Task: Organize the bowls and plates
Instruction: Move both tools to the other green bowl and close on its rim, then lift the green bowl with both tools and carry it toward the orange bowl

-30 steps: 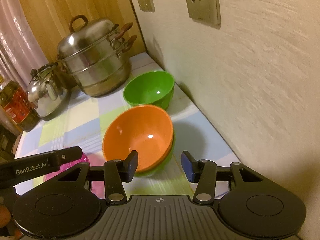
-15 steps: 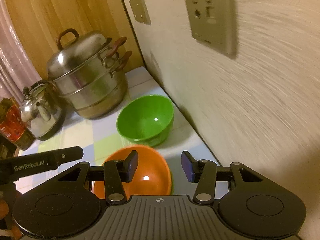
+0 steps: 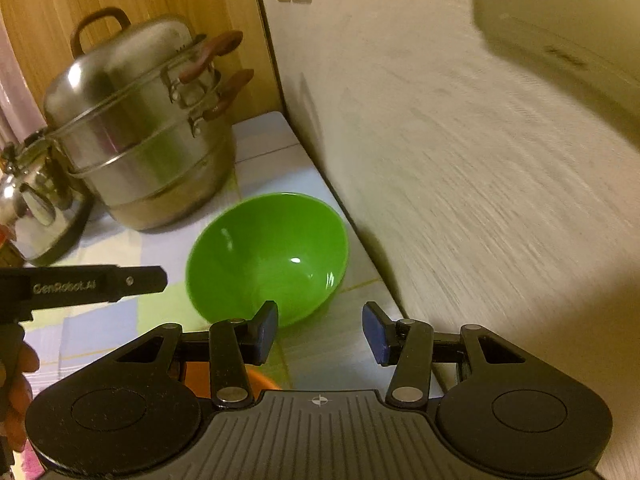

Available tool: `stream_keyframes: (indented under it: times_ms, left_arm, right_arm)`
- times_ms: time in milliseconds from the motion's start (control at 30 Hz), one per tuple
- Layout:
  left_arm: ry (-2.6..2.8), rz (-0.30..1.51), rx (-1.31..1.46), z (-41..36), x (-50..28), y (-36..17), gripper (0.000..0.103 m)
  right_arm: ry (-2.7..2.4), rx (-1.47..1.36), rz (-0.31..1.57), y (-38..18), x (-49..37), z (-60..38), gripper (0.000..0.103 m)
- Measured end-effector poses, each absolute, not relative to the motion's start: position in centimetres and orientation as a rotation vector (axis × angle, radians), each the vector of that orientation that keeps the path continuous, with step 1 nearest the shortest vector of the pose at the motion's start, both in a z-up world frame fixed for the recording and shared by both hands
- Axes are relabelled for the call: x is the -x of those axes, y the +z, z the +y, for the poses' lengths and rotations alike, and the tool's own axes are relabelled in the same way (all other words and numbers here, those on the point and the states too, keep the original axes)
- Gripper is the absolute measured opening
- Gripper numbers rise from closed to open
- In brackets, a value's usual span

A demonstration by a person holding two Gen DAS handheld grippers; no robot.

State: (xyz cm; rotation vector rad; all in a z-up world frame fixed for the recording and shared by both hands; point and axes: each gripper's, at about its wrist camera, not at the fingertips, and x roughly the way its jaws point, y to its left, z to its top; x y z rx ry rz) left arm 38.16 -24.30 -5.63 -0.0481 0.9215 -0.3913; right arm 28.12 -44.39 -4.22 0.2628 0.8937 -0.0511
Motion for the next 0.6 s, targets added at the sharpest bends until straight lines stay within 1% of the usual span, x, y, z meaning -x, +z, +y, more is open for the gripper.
stream_keyframes:
  times_ms: [467,500,600]
  left_arm:
    - [-0.407,0.968,0.042,-25.2,-41.8,-9.2,0.04]
    - [-0.409,0.969,0.04,-25.3,-41.9,-9.3,0.038]
    - [-0.417,0.974,0.036,-25.5,-42.1,-9.8,0.036]
  right_arm:
    - [-0.041,-0.12,0.947,-6.8,-32.4,-43.6,0.047]
    - [-0.04,-0.113,0.951,-6.9,-32.6,-43.5,0.047]
    - [-0.034,-0.105,0.966,-7.4,-33.2,-43.3,0.04]
